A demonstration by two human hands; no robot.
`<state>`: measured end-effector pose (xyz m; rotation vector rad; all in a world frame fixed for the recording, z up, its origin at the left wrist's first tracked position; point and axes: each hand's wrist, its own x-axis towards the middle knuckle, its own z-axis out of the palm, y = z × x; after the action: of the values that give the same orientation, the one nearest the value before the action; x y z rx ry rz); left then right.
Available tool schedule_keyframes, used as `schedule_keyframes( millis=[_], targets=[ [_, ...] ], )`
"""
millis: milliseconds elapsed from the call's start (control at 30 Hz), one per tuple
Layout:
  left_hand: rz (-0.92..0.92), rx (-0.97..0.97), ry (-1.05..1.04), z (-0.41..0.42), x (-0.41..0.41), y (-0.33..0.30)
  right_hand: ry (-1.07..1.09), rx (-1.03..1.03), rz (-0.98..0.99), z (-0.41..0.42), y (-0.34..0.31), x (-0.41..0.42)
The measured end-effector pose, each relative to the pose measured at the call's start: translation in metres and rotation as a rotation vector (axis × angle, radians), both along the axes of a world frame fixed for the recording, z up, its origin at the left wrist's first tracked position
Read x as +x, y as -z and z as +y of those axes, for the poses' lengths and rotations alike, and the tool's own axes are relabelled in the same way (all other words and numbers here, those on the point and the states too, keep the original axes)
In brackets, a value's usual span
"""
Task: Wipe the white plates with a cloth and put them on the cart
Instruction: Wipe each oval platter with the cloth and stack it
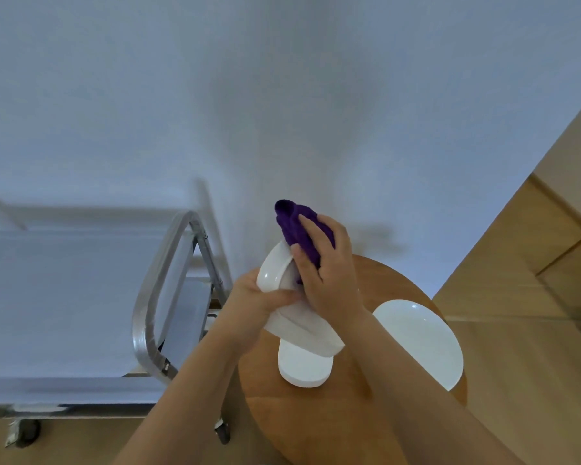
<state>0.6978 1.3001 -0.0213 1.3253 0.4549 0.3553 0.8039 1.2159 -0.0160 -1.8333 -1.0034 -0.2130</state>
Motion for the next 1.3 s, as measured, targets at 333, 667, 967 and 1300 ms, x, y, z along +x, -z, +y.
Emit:
schedule_keyframes(
  millis=[333,667,967,1300],
  targets=[
    [-0.156,-0.024,-0.054,0.003,0.008,-0.022,0.239,0.069,0.296,-0.017,0.024,0.035],
    [-0.224,-0.214,-0.23,-0.008,0.021,-0.024,0.347,0.123,0.548,-0.023,0.022,0.053],
    [-0.237,-0.272,-0.292,-0.027,0.036,-0.034,0.336,0.427,0.881,-0.015,0.022,0.047],
    [0.055,-0.514,0.333,0.009,0.019,-0.072,0.073,0.313,0.912,-0.048,0.008,0.064]
  ],
)
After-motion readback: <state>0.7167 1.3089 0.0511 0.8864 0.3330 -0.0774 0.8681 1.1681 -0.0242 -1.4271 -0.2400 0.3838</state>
